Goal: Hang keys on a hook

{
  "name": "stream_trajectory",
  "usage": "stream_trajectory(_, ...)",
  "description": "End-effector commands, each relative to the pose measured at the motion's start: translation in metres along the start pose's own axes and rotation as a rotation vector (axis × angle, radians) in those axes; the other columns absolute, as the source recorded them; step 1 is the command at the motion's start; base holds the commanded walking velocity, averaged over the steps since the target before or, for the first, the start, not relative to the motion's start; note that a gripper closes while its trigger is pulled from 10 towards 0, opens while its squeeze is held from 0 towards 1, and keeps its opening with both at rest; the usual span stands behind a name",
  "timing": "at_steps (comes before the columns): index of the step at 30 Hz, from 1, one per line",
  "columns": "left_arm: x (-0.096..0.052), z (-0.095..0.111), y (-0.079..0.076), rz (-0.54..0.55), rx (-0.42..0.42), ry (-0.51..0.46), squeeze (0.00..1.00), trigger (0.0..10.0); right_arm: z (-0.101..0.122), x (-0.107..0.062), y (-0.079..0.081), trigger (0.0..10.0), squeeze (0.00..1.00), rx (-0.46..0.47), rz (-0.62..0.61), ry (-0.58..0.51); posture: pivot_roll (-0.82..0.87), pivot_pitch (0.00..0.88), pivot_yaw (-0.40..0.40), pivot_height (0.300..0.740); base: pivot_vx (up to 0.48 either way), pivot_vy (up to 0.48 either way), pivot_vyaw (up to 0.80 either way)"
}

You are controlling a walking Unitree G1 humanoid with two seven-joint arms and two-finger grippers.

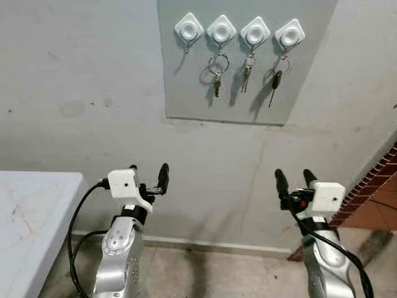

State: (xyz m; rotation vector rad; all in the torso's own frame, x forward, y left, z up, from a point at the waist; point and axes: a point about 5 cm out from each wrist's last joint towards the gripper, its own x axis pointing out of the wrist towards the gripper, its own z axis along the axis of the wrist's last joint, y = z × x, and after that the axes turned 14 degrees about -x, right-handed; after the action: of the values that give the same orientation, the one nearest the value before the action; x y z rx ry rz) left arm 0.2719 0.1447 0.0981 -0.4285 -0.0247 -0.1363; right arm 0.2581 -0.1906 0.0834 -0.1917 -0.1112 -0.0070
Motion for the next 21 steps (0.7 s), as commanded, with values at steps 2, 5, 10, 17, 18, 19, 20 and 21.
stream_trajectory(2,-0.003,0.007,0.006,-0.008,0.032,0.004,0.00,10.0,0.010,0.003,-0.005,10.0,0.00,-0.026,0.005,-0.022,-0.03,0.000,-0.011,0.740,0.000,0.000,0.80)
stream_trajectory(5,-0.001,0.011,0.008,-0.022,0.051,0.008,0.00,10.0,0.015,0.007,-0.009,10.0,0.00,-0.039,0.009,-0.034,-0.03,0.000,-0.010,0.740,0.000,0.000,0.80)
stream_trajectory(10,0.006,0.016,0.007,-0.026,0.060,0.005,0.00,10.0,0.022,0.012,-0.011,10.0,0.00,-0.047,0.014,-0.044,-0.03,0.000,-0.009,0.740,0.000,0.000,0.80)
stream_trajectory(17,0.008,0.018,0.004,-0.019,0.046,-0.003,0.00,10.0,0.029,0.014,-0.011,10.0,0.00,-0.044,0.027,-0.053,-0.04,0.000,-0.014,0.740,0.000,0.000,0.80)
stream_trajectory(18,0.008,0.018,0.003,-0.016,0.040,-0.006,0.00,10.0,0.030,0.014,-0.010,10.0,0.00,-0.042,0.031,-0.054,-0.04,0.000,-0.015,0.740,0.000,0.000,0.80)
stream_trajectory(19,0.008,0.018,0.003,-0.014,0.036,-0.007,0.00,10.0,0.030,0.015,-0.010,10.0,0.00,-0.039,0.032,-0.054,-0.04,0.000,-0.015,0.740,0.000,0.000,0.80)
stream_trajectory(20,0.009,0.018,0.003,-0.009,0.034,-0.008,0.00,10.0,0.031,0.016,-0.010,10.0,0.00,-0.038,0.033,-0.051,-0.04,0.000,-0.018,0.740,0.000,0.000,0.80)
stream_trajectory(21,0.010,0.018,0.003,-0.007,0.030,-0.009,0.00,10.0,0.031,0.016,-0.009,10.0,0.00,-0.037,0.035,-0.051,-0.04,0.000,-0.020,0.740,0.000,0.000,0.80)
